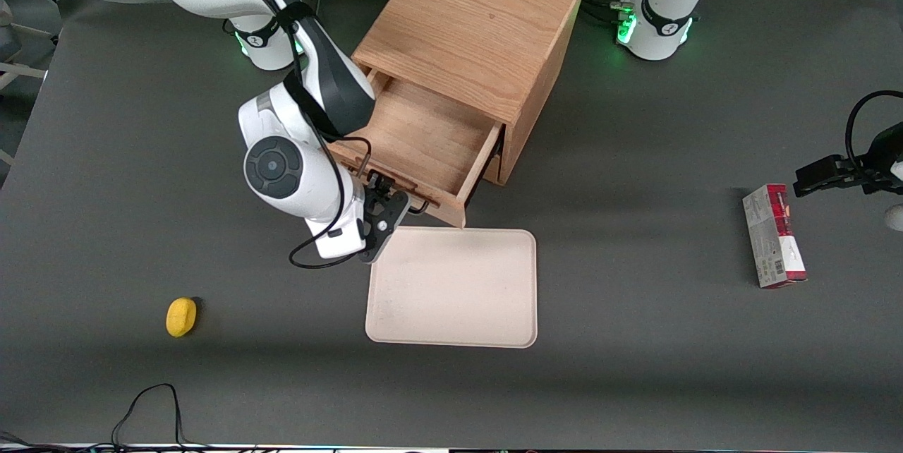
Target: Open upper drawer
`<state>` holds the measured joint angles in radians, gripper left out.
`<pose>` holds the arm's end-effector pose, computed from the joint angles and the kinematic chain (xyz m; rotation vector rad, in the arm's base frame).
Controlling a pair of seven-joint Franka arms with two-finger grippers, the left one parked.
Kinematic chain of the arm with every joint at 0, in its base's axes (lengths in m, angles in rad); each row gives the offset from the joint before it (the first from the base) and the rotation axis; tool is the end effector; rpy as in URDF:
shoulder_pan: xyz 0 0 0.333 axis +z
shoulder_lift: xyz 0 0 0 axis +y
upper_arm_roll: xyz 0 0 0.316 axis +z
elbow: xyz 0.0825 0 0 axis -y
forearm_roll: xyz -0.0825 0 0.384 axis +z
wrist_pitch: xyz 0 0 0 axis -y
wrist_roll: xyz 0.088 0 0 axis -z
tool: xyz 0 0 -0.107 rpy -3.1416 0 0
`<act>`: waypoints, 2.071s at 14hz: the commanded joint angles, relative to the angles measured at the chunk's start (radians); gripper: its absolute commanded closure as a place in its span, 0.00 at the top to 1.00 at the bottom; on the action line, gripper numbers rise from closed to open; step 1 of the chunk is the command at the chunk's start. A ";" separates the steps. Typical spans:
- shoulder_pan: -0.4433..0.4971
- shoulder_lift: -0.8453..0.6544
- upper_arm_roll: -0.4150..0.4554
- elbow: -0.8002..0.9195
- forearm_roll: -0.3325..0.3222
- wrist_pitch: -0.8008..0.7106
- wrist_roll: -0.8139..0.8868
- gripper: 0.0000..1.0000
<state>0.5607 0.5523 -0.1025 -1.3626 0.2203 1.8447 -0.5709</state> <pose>0.6190 0.3404 0.3964 -2.6334 -1.3972 0.0866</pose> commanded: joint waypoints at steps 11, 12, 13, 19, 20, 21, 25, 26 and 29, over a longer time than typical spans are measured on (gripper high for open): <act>-0.093 0.101 0.000 0.152 0.014 -0.024 0.014 1.00; -0.100 0.106 0.000 0.157 0.016 -0.025 0.016 1.00; -0.104 0.107 0.000 0.161 0.016 -0.024 0.016 1.00; -0.110 0.106 0.000 0.172 0.016 -0.027 0.016 1.00; -0.110 0.097 -0.002 0.175 0.016 -0.028 0.016 1.00; -0.110 0.093 -0.006 0.200 0.017 -0.054 0.016 1.00; -0.128 0.071 -0.008 0.332 0.016 -0.212 0.058 1.00; -0.131 0.048 -0.008 0.332 0.010 -0.225 0.068 1.00; -0.127 -0.035 -0.057 0.326 -0.012 -0.280 0.089 1.00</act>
<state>0.4291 0.5726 -0.1276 -1.0316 0.2189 1.6137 -0.5169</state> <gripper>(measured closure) 0.000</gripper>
